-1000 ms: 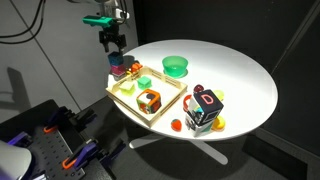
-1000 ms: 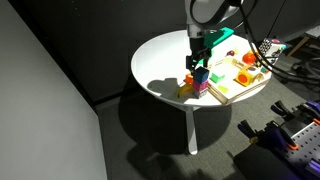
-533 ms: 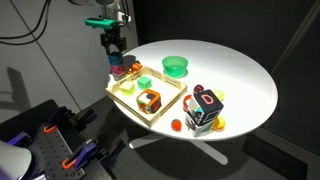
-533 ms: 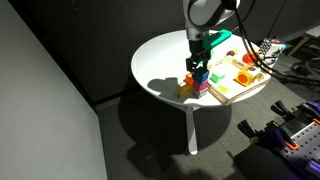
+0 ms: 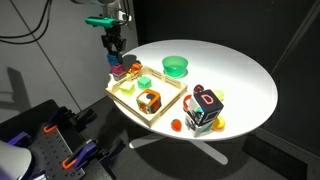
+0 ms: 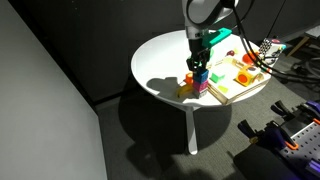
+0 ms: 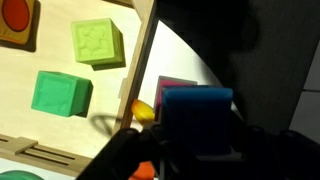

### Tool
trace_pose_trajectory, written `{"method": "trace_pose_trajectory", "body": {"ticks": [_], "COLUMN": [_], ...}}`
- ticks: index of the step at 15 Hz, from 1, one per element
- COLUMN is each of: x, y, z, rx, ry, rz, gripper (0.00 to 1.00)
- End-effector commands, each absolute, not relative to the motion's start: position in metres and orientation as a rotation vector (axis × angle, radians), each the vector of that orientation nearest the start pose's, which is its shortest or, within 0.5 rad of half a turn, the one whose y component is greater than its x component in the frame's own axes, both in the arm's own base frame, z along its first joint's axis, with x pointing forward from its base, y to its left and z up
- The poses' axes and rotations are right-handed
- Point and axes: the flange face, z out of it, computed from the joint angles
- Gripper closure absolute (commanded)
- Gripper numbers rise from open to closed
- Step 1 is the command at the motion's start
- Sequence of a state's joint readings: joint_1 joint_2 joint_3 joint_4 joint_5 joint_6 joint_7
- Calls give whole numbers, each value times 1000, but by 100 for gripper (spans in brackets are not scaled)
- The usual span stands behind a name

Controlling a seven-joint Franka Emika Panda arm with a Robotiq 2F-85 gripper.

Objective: Put the blue block in the box

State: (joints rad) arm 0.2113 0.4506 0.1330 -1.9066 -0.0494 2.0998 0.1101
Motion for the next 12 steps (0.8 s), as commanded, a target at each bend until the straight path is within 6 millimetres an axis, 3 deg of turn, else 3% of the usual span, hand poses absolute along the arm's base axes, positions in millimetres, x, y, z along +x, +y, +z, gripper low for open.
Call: {"method": "trace_pose_trajectory", "body": {"ticks": [1,7,12], "x": [569,579,594], "y": [191,161,133], "z": [265,280,280], "rx": [-3147,-3160,-3166], "ry": [-398,-318,-233], "rz": [398,374,373], "gripper": [70,70,70]}}
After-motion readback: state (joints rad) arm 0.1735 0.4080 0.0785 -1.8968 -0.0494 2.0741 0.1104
